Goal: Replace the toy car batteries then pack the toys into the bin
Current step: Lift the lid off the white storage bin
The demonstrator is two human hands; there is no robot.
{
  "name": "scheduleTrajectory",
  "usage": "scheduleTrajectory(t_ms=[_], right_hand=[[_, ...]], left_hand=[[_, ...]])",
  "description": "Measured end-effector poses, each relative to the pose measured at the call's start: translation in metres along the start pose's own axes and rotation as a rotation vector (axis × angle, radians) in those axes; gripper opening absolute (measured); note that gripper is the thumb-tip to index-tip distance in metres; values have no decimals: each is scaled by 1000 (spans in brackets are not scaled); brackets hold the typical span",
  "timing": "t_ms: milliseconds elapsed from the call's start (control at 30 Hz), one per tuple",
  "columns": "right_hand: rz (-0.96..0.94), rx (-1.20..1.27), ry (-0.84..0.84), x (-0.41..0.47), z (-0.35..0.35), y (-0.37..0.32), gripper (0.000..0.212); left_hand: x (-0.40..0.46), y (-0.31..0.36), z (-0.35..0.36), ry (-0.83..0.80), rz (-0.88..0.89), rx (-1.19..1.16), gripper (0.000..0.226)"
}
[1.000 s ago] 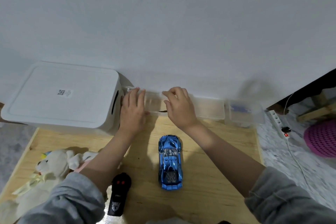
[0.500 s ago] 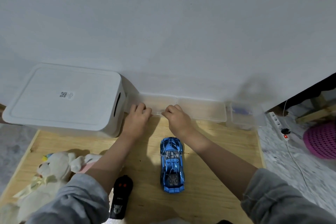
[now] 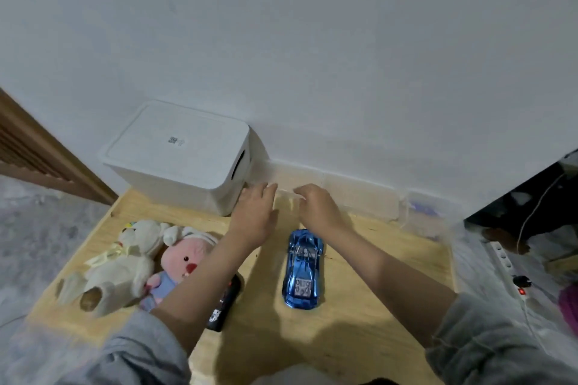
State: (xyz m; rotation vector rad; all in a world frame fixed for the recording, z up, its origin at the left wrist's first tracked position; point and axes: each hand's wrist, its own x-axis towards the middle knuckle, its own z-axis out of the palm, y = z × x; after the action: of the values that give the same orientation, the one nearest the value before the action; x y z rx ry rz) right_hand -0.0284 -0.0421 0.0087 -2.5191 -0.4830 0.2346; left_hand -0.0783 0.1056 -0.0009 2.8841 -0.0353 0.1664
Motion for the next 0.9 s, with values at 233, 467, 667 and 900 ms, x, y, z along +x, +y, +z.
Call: scheduleTrajectory(t_ms=[233,467,667,900], right_hand=[[49,328,138,-13,-7,-78,30],[218,381,155,29,21,-161,35],[532,426,189,66,53,-208,55],[750,448,395,81,67,-223,65]], left_hand=[[-33,-37,-47,356,-15,-168,46],[-20,-142,-91,385,-203,-154,55],[-4,-226,-118,173,-366,-142,92],[15,-256,-127,-52,-346,-380,122]])
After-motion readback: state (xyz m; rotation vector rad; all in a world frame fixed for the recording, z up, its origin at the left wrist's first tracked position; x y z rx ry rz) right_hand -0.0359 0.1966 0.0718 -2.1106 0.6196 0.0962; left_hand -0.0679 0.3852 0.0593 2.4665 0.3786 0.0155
